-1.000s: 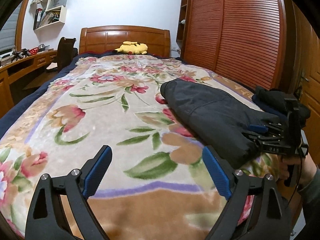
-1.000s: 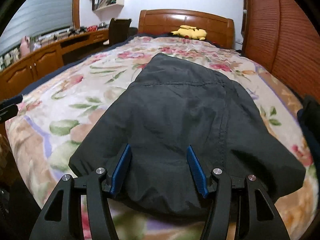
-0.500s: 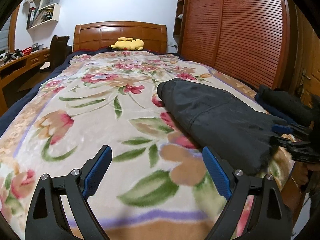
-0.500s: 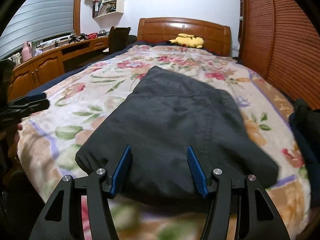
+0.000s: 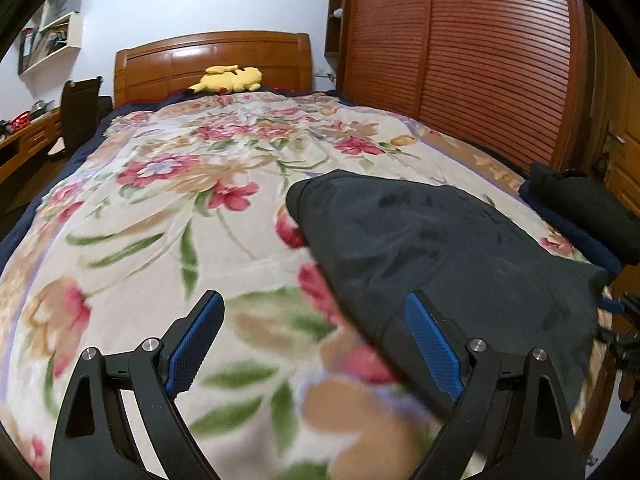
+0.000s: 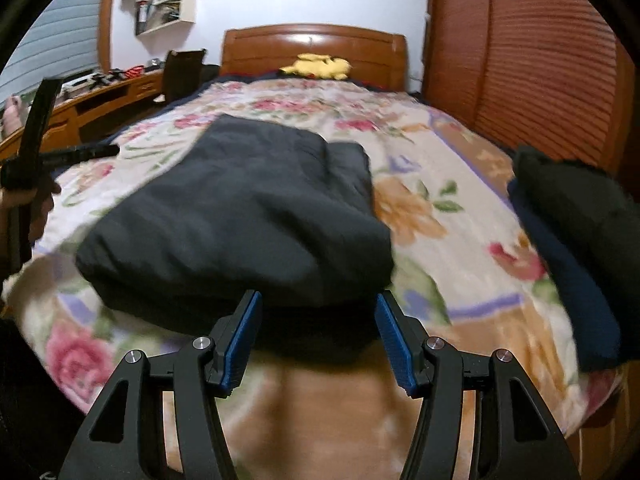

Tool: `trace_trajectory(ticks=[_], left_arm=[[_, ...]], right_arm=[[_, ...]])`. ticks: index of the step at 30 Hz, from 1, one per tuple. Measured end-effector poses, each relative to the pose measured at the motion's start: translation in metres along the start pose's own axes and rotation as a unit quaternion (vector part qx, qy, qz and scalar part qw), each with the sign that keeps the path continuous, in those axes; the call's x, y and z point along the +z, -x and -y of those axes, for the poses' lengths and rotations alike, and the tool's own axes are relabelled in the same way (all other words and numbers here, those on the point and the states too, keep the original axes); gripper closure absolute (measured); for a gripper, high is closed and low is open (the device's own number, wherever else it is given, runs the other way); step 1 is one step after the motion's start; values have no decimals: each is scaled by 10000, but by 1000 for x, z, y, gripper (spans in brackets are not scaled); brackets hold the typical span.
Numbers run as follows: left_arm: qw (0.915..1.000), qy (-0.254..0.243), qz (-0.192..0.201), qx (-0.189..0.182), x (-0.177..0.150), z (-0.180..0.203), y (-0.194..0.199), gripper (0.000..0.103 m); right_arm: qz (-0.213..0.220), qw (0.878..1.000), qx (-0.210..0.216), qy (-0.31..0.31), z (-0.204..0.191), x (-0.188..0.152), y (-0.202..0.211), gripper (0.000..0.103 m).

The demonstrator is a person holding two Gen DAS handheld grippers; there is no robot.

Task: Fold large clothes
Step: 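Move both open grippers over the folded black jacket bundle, then close both grippers on the sides of the folded jacket bundle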

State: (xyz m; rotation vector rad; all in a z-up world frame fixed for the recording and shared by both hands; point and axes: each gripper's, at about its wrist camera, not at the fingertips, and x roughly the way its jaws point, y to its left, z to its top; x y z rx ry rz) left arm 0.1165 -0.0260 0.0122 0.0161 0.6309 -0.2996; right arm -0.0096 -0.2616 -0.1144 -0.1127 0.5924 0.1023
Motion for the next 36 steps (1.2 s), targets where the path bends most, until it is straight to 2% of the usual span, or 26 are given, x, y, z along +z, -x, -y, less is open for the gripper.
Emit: trace_trajectory(ticks=[4,11,18,27,28,30,31,33,34,36], left_arm=[[9999,-90,-84,-17,17,6,-29,11],[9992,-96,-380,79,39,7,-85,11],[9979,96,-616,191,54,-2,-129,11],[9967,127,-803,13,46,-3,-147,11],[9964,154,-830,-40,46,-4,-148,13],[9956,188,-898,-209,46,-3,-151,25],[9952,209,-922,-252,47,-2,-151,27],[9934,253,-1017,-461,47,2,-152,50],[9928,255,-1049,-521,48,5,-150,53],[9930,165,-1075,-461,50,12,-147,67]], right_arm=[[-113,9998,-7,-179,2,-6,-13,43],[-3,9994,102,-329,4,-4,-18,38],[16,9985,174,-515,15,-12,-26,34],[-33,9958,399,-824,17,-16,-39,34],[-46,9955,406,-852,16,-15,-40,34],[-55,9957,378,-846,14,-14,-40,34],[-46,9957,373,-843,13,-14,-40,36],[-24,9950,518,-858,10,-15,-38,48],[54,9945,645,-822,9,-16,-36,60],[151,9951,668,-709,5,-18,-34,66]])
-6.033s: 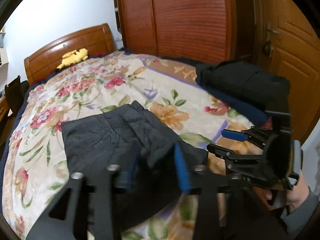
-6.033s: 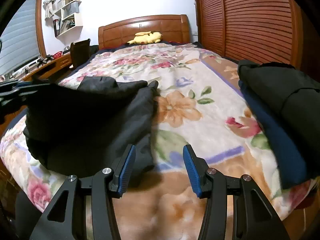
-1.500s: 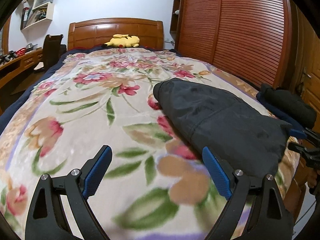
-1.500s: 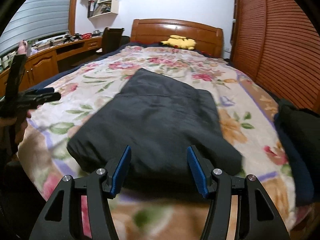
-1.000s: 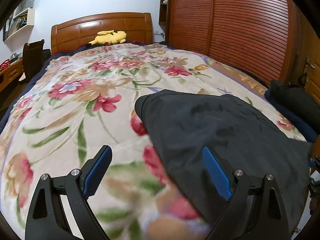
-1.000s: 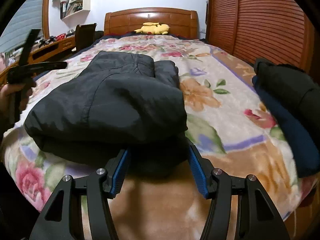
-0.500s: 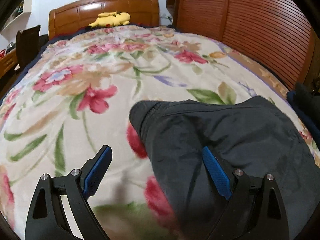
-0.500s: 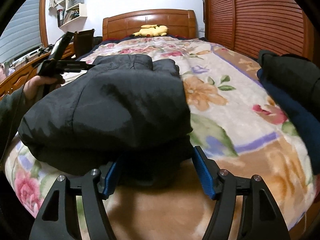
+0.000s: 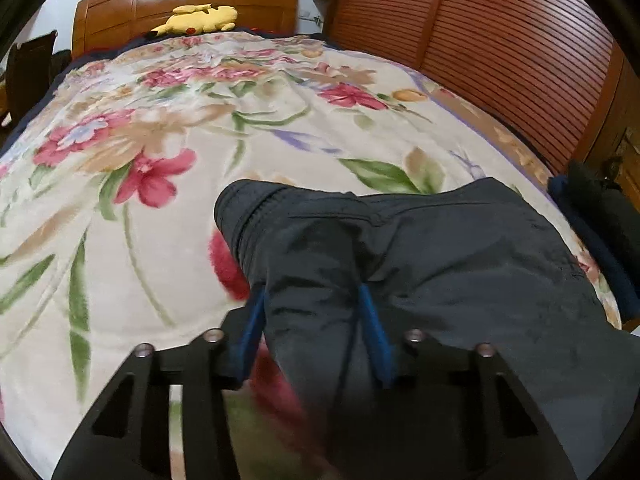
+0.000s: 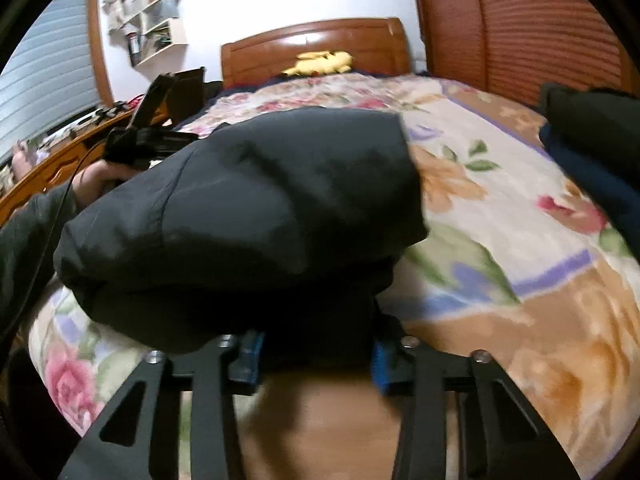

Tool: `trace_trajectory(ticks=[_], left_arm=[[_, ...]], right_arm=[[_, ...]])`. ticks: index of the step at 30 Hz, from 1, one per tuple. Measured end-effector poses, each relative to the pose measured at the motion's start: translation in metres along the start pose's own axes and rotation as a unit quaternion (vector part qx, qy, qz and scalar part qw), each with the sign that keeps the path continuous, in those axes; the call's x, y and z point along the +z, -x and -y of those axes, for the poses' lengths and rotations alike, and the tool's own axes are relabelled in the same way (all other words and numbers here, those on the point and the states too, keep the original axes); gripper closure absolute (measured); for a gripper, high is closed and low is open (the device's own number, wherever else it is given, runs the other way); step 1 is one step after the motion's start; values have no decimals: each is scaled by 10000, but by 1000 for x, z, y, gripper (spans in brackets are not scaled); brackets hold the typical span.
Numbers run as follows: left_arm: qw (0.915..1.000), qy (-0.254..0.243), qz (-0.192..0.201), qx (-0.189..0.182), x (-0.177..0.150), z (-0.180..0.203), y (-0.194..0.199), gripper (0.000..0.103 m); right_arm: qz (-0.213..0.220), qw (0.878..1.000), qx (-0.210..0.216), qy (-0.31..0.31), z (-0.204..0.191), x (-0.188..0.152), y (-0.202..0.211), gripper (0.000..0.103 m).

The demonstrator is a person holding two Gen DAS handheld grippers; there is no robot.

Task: Fold large clothes
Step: 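Close both grippers on the sides of the folded jacket bundle, then lift the bundle with both grippers and carry it toward the clothes pile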

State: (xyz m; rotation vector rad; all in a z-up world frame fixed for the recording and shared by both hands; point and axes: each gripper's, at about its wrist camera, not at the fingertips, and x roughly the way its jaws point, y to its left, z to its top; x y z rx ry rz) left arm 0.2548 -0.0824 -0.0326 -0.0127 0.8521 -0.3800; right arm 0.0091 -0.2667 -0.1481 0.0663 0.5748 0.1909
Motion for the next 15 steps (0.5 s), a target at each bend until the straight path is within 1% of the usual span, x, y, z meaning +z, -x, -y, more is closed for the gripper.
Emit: trace_trajectory(ticks=[1,2,3,5,6,8,11,15], left_arm=[[10000,-77,-15,29,0,4,1,72],[9999,-158,-18,61,1,7,4,81],[9997,-221,-21,88,1,11,7,86],[9994,-288,42,182,2,15,16,89],[9992,-329,83,226,2,19,23,90],[9989,-327,248,242,1,22,42,91],[9978,-407,467,238,0,29,71,91],[9968,-399,657,223,-3,38,106,91]], right_arm=[[19,10000,8,27,0,-1,1,69],[41,10000,5,21,1,-1,3,73],[50,10000,12,-2,2,-1,4,74],[95,9999,-36,13,3,-1,8,83],[119,9999,-54,39,2,0,8,85],[273,9994,-149,158,1,2,15,92],[395,9983,-282,337,-4,6,26,95],[574,9970,-314,411,-8,17,41,96]])
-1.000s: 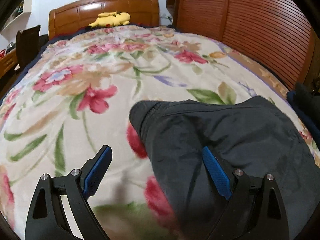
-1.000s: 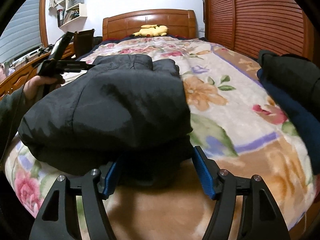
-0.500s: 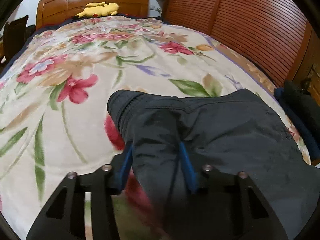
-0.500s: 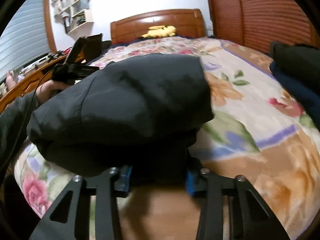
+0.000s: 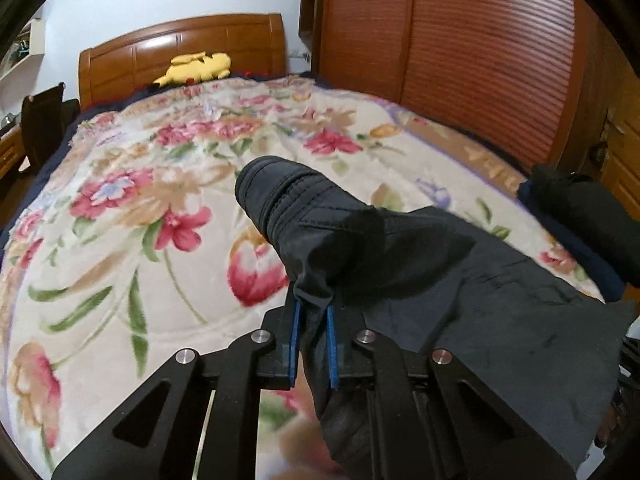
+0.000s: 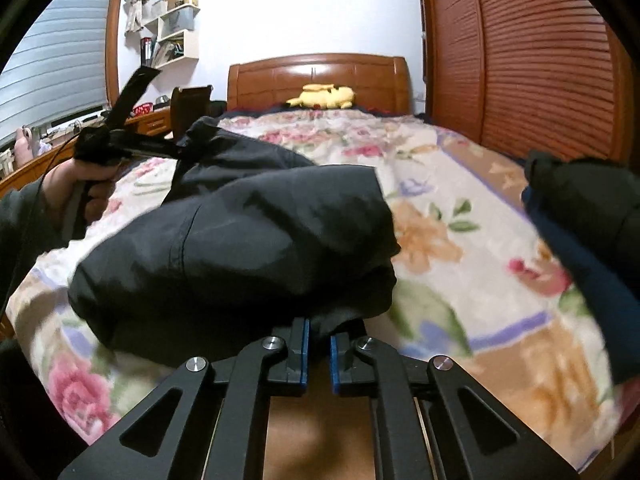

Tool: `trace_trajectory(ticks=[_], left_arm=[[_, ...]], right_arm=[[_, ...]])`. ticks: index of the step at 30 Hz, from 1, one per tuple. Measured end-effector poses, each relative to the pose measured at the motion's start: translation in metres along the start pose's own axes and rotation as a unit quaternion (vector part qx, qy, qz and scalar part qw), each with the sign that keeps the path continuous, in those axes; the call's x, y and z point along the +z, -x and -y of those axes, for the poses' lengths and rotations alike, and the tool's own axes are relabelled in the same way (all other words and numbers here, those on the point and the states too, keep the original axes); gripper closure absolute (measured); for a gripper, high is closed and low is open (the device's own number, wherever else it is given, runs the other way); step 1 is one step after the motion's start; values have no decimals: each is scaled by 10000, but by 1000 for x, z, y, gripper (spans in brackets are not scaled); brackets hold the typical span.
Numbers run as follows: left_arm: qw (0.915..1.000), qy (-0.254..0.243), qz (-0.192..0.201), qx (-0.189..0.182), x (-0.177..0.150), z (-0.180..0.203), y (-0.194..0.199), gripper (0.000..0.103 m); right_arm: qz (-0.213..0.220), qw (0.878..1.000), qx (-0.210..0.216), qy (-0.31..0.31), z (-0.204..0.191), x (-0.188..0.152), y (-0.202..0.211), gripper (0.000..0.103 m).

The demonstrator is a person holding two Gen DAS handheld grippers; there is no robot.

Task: Fold large clothes
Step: 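Lift the bundle with both grippers and carry it toward the clothes pile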

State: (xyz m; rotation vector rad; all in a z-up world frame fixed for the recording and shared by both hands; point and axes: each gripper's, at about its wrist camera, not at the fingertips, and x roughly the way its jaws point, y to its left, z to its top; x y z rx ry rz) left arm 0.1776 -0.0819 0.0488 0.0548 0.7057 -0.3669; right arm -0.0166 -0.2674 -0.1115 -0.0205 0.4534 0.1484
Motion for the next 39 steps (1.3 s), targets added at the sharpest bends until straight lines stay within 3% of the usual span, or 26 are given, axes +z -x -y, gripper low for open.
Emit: trace_trajectory(ticks=[11,19,27,39], left_arm=[[9997,-215,141,56,-19,15,57,92],[9983,-442,354,168,-12,48,75,92],[9946,-728,731,123,39,116,73,92],[9847,-1193,1210,-390,136,269,36,92]], right_arm=[[197,9995,-124,215,-13,2,29,97],[207,9996,-121,151,11,19,32,98],[555,9968,-511,252,58,45,63,98],[895,9807,-1725,206,186,99,125,98]])
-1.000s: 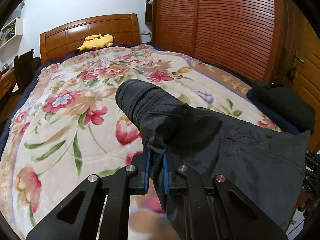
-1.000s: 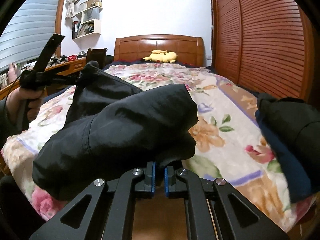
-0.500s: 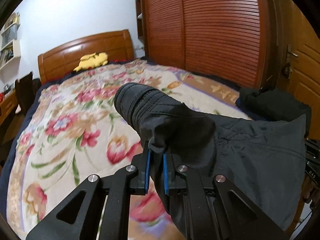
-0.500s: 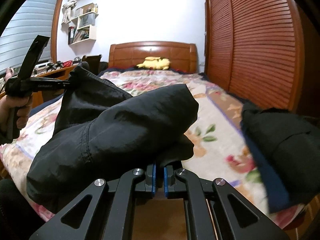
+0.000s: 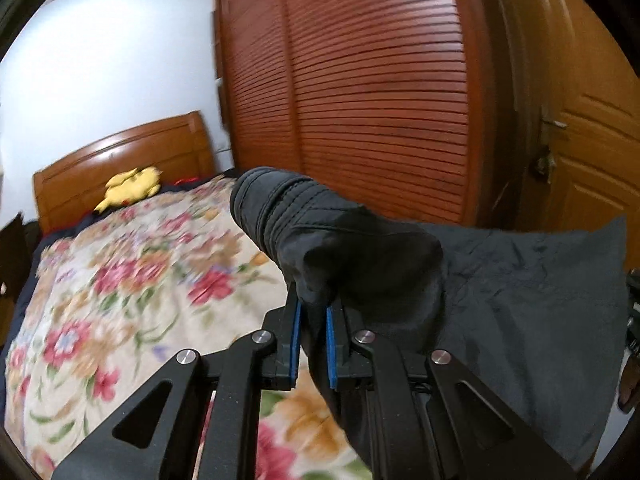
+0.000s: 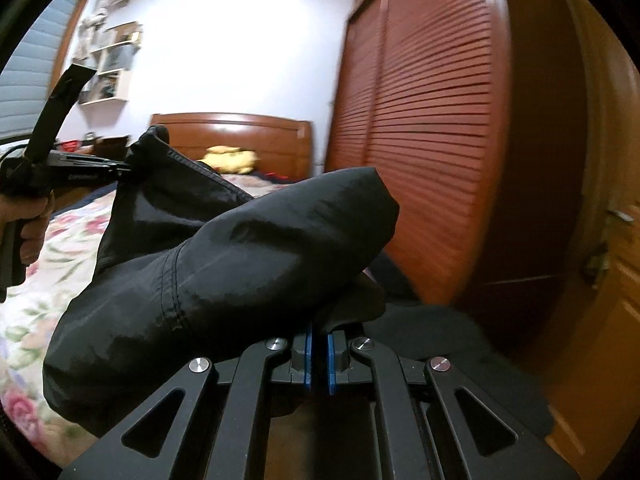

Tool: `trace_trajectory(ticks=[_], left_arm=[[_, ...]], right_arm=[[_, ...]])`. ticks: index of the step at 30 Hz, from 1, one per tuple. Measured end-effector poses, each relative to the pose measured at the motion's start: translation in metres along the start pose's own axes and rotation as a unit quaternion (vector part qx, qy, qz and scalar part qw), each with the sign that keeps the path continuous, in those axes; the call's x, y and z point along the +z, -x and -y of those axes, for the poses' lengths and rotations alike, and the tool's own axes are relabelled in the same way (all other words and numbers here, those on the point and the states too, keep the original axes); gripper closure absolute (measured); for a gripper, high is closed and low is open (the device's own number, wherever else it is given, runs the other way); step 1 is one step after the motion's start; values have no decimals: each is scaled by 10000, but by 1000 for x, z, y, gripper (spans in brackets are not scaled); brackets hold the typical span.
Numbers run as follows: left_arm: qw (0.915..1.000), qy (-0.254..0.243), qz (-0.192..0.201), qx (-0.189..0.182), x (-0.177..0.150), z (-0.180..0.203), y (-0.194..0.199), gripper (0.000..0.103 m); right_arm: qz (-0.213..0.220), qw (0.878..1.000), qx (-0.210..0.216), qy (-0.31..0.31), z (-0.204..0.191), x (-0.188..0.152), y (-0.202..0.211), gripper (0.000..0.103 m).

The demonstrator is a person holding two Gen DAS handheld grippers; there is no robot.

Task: Fold large clothes
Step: 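Lift the bundle with both grippers and carry it toward the clothes pile, then lower the bundle onto the dark clothes pile and open both grippers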

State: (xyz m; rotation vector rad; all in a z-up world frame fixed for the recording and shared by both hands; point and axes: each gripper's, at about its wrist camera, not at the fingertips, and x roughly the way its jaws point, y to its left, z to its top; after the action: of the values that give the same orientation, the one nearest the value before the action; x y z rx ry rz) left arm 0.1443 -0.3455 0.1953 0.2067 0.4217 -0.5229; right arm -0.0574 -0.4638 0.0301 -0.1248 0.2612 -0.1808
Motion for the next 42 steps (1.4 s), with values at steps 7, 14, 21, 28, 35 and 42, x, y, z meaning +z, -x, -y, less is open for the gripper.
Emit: trace_trajectory(ticks=[7,14,21,28,35,42], left_arm=[[9985,-339,80,-412,44,74,-42,92],[9974,-249,-88,-672,57,126,-91,92],[9971,-347,-453,-501,29,136,-114,89],[9972,-214,-319,-636,11,117,-95,44],[9945,-294,-362,-941,-12,114,-76,23],[9926,-129,-437,-1123,-46,93,-50,13]], right_arm=[[9,9979,-566,-300,82,8,18,98],[-144,9924,-1112,-509,117,-8,31,98],[-547,9894,-1143,-711,118,-33,17,98],[-256,9881,-1261,-844,108,-13,44,70],[288,9920,-1123,-495,72,44,88,56],[-1,9968,-702,-380,47,91,56,56]])
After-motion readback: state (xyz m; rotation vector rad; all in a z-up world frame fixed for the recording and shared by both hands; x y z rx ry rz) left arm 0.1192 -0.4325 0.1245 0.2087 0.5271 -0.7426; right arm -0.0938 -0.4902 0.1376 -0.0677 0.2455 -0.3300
